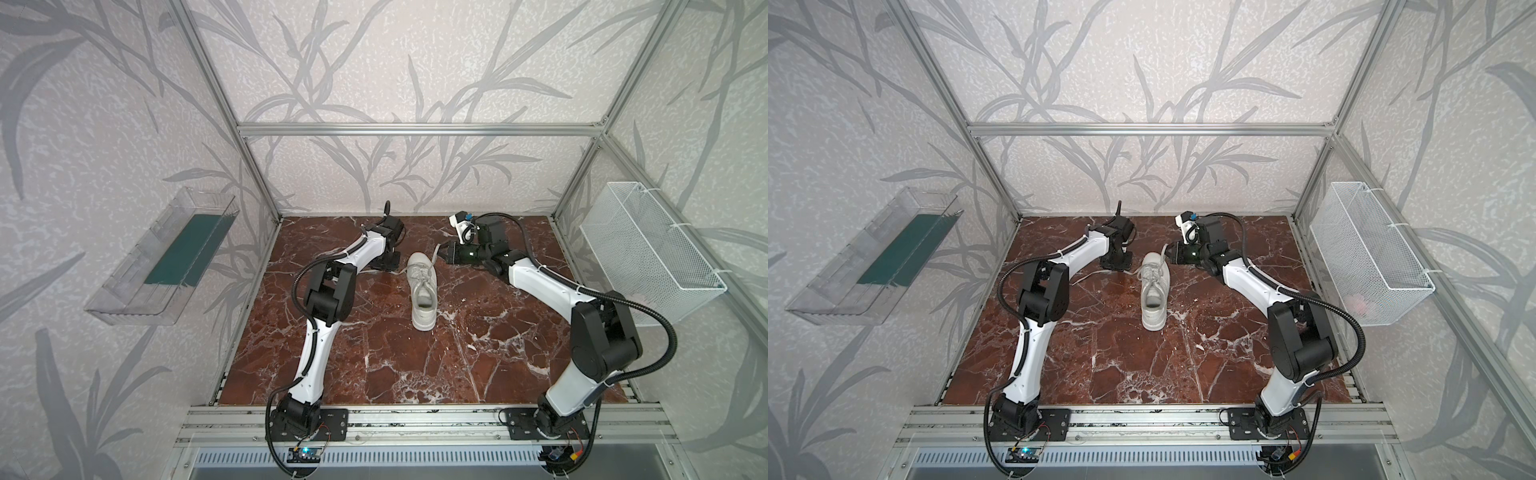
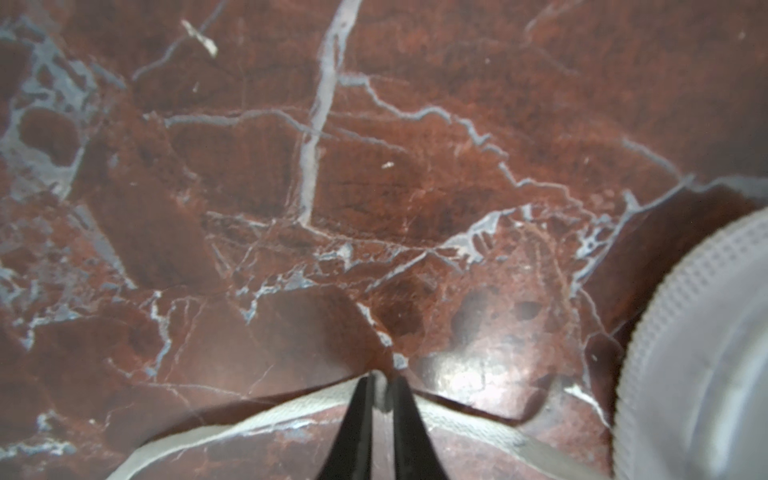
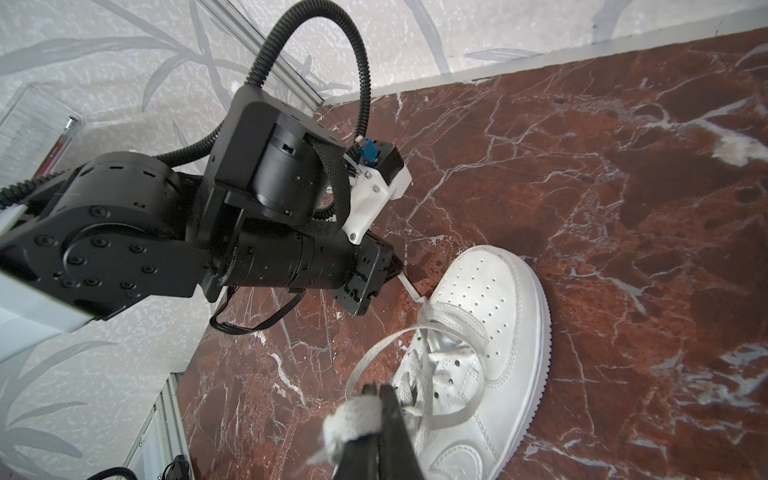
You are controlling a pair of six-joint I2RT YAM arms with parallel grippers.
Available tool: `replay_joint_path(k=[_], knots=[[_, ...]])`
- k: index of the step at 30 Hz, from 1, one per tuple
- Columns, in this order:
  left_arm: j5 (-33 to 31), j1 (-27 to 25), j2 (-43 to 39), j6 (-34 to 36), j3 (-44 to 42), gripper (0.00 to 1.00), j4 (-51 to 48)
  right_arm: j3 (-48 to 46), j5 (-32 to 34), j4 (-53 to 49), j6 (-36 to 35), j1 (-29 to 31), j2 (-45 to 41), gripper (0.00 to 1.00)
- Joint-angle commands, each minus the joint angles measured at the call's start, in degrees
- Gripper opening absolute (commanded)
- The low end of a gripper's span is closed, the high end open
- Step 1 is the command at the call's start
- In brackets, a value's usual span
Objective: Tie the shoes
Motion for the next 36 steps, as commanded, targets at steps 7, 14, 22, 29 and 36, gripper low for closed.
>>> replay_joint_path(k=[7, 14, 22, 29, 36], knots=[[1.77, -0.15, -2.89, 0.00, -1.05, 0.00, -2.57, -1.37, -1.29, 2.55, 2.18, -0.23, -2.81, 0.00], [-2.78, 0.00, -13.45, 0.99, -3.37, 0.00, -1.96, -2.52, 0.74, 3.30, 2.70, -0.50, -7.57, 0.00], [-5.84, 0.03, -21.17, 2.11, -3.76, 0.00, -4.66, -6.33, 7.42, 1.09, 0.22, -1.51, -16.52, 0.00], [-10.76, 0.03, -27.72, 3.86, -4.01, 0.00, -7.40, -9.89, 15.66, -4.14, -2.51, -3.45, -25.75, 0.00], [-12.35, 0.02, -34.52, 4.71, -8.06, 0.00, -5.69, -12.66, 28.16, -10.07, -3.34, -4.28, -33.13, 0.00]])
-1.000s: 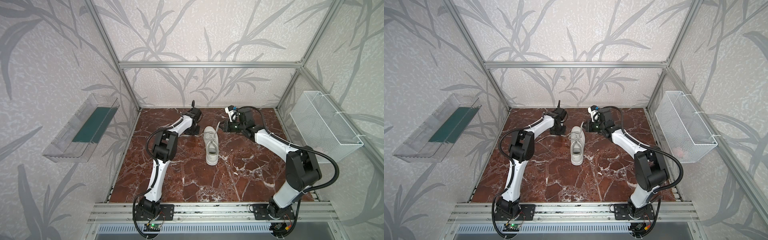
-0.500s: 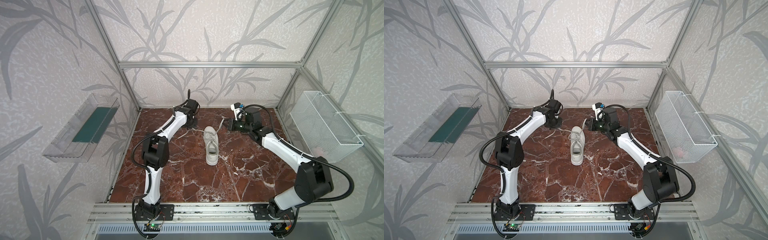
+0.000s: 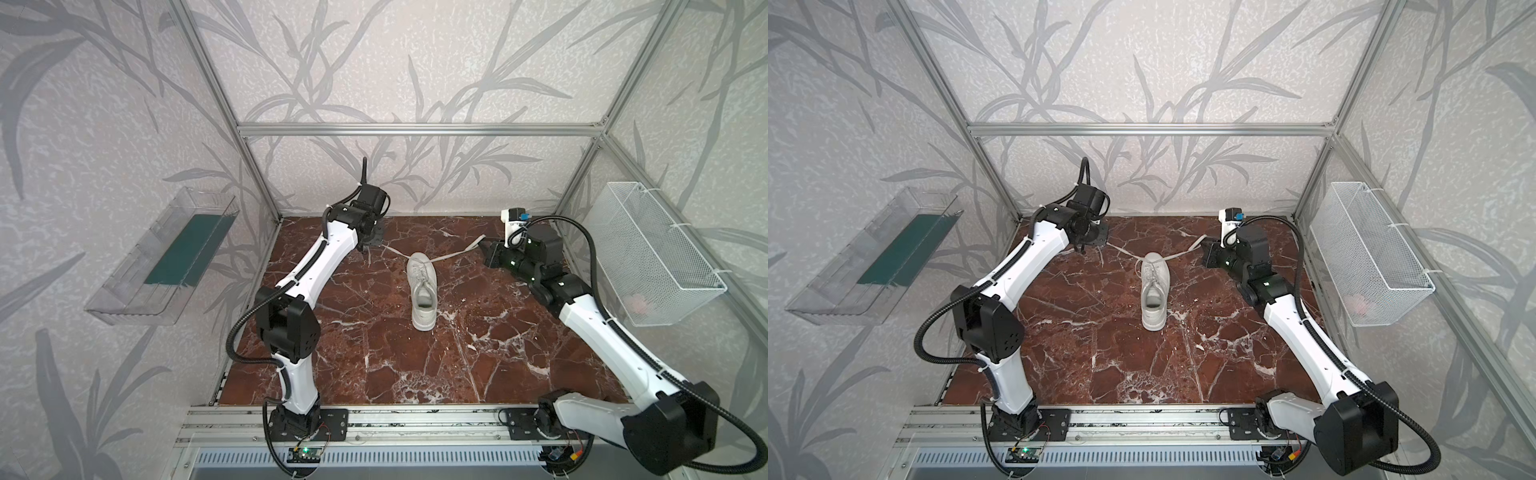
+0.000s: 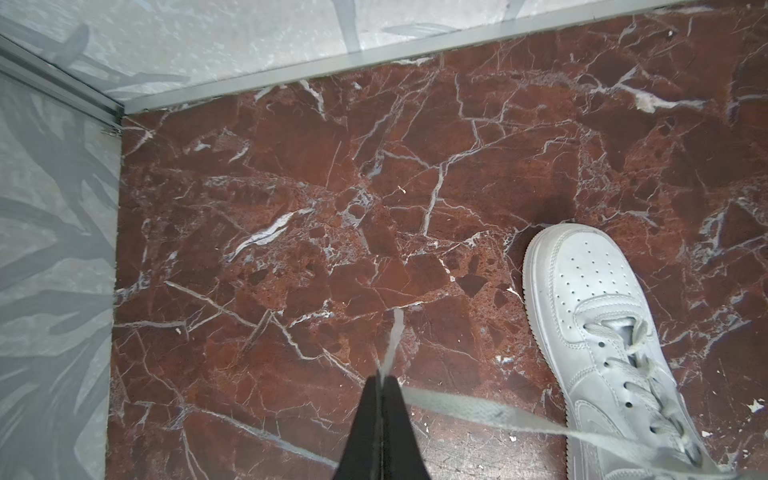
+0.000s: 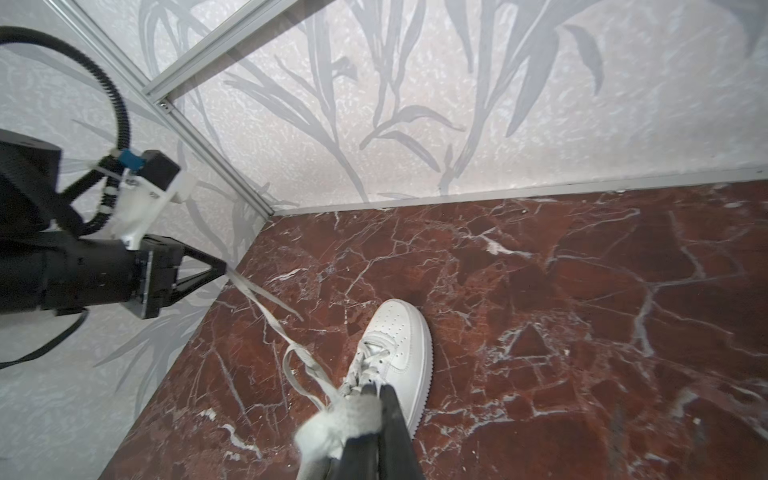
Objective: Tie the shoes
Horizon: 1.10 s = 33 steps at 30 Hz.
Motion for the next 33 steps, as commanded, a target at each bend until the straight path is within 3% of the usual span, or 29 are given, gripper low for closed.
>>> replay_joint_path(k=[1, 15, 33], knots=[[-2.58, -0.11, -4.84, 0.74, -3.09, 0.00, -0.21, -1.07, 10.59, -5.01, -0.26, -0.48, -3.10, 0.00], [-2.84, 1.61, -9.51, 0.09, -11.05, 0.00, -0.20, -4.78, 29.31, -16.60, 8.45, -3.16, -6.51, 0.00], [-0.06, 7.16, -10.79, -1.47, -20.88, 0.00, -0.73, -12.50, 34.72, -19.20, 14.81, -10.30, -6.95, 0.00]])
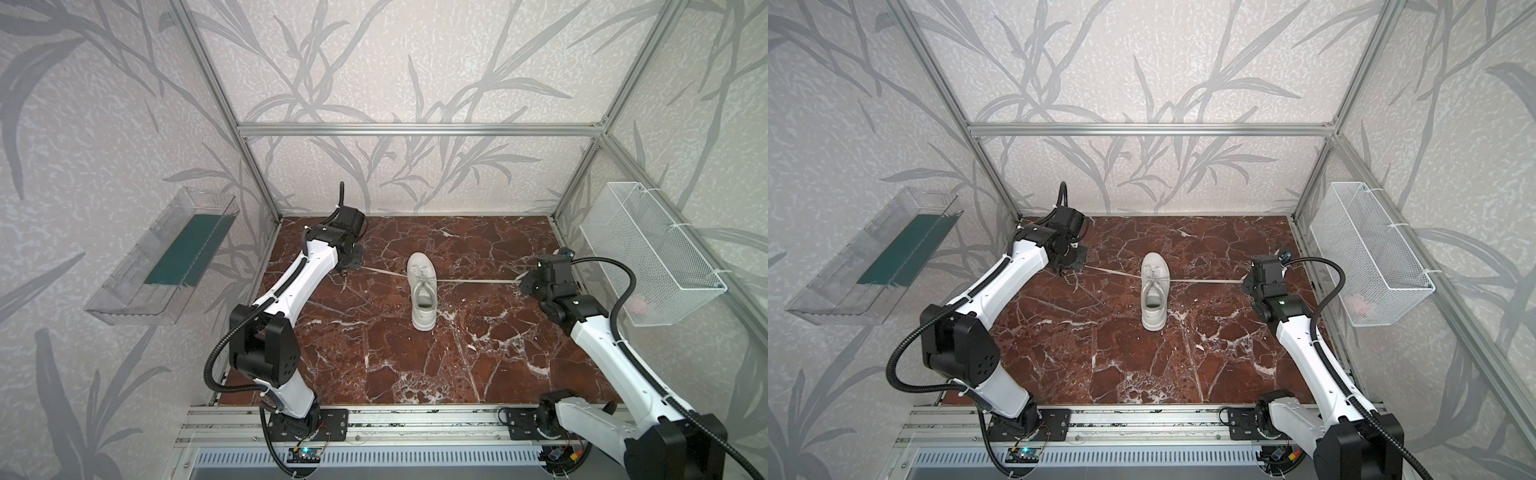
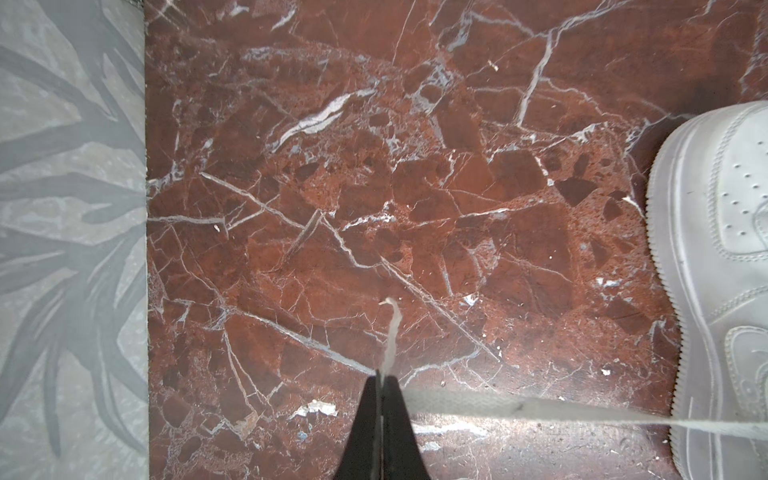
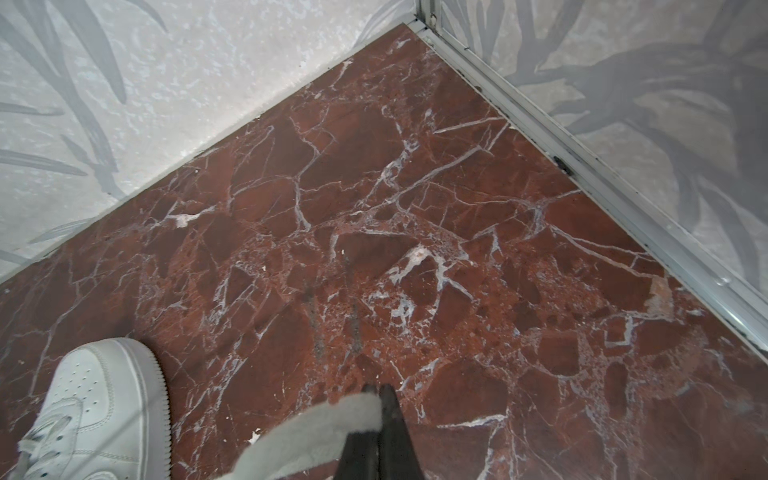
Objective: Tie the shoes
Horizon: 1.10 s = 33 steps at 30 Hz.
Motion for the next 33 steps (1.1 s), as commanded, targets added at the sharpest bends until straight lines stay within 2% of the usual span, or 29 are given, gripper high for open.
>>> replay_joint_path(k=[1, 12, 27, 33], knots=[[-0.48, 0.93, -0.84, -1.26, -1.07, 0.00, -1.24, -1.35, 4.01, -0.83, 2.49, -1.17, -0.70, 0.00], [0.67, 4.30, 1.18, -1.39, -1.78, 0.00, -4.02, -3.75, 5.61, -1.22, 3.74, -3.17, 1.10, 0.00], [-0.65, 5.77, 1.60, -1.57, -1.25, 0.00, -3.93, -3.52, 5.73, -1.98, 3.25, -4.80, 3.32, 0.00], [4.62, 5.96, 1.69, -1.79, -0.20, 0.00, -4.85, -3.79, 2.14, 0.38, 1.78, -4.80, 3.43, 0.00]])
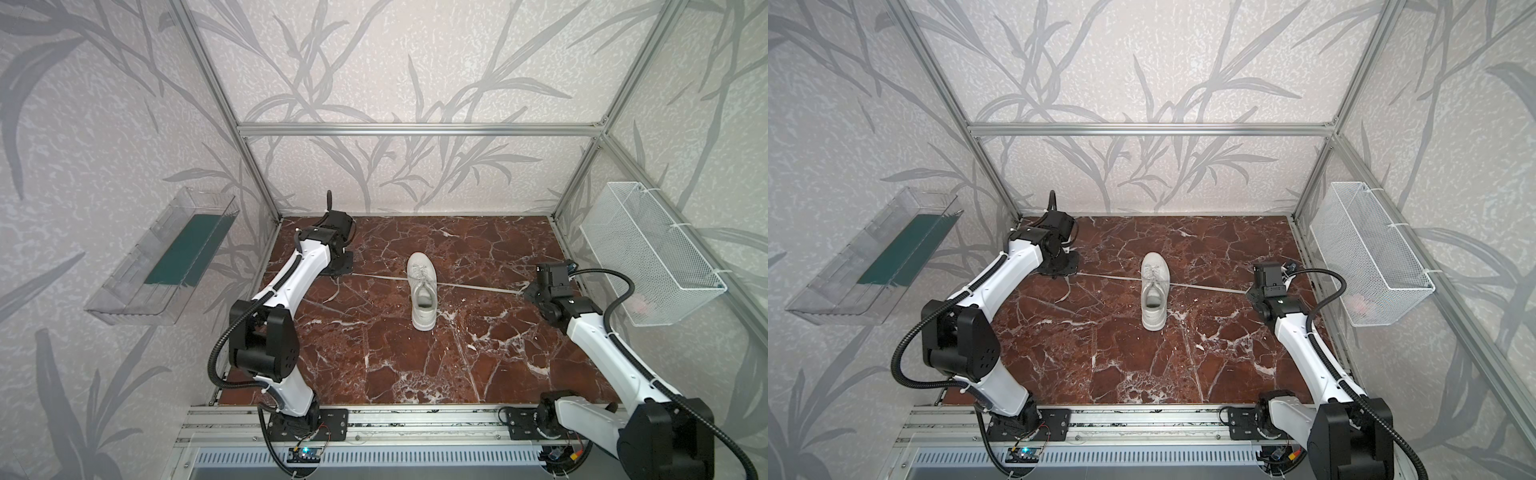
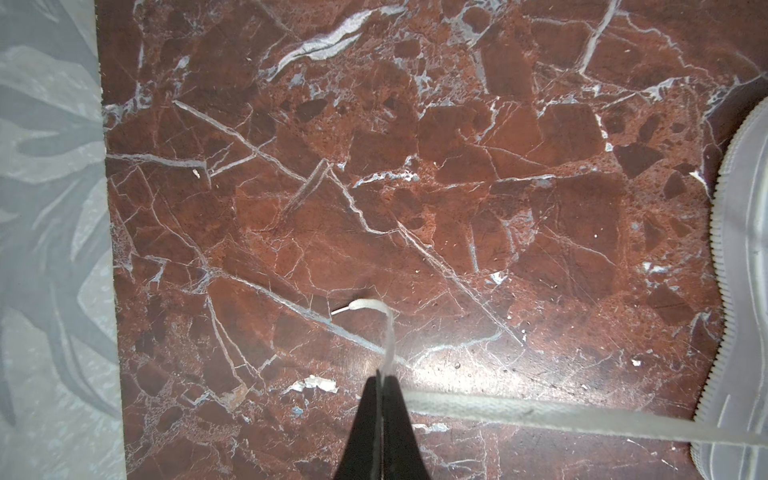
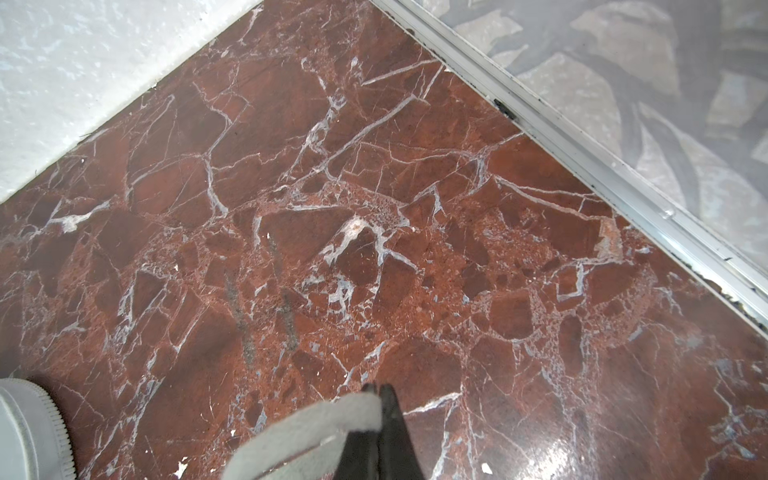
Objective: Tie the shoes
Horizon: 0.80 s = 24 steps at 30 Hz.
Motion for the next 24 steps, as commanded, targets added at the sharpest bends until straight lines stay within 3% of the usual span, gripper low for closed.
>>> replay_joint_path(k=[1, 6, 10, 13, 18, 24], knots=[[1.03, 0.76, 0.17, -0.82, 0.82, 0.00, -2.40, -0.06, -0.12, 0.96, -1.57, -1.06, 0.38, 0.00], [6.96, -0.70, 0.08, -3.79, -3.03, 0.00, 0.20, 2.17, -6.69, 2.26, -3.80, -1.01, 2.93, 0.00], [17.53, -1.14, -1.41, -7.09, -9.18, 0.00, 7.51, 4.86, -11.68, 2.91, -5.43, -0.98, 5.67, 0.00], [18.15, -1.41, -1.18, -8.16, -10.76, 0.00, 7.90, 6.50, -12.62, 2.56, -6.22, -0.98, 7.17, 0.00], [14.89, -1.34, -2.05, -7.91, -12.13, 0.36, 7.71, 9.12, -13.21, 2.23, -7.97, -0.98, 9.56, 0.00], [12.09, -0.69, -3.19, -7.16, -11.16, 0.48, 7.02, 12.13, -14.45, 1.18, -8.52, -0.65, 12.28, 0.00]])
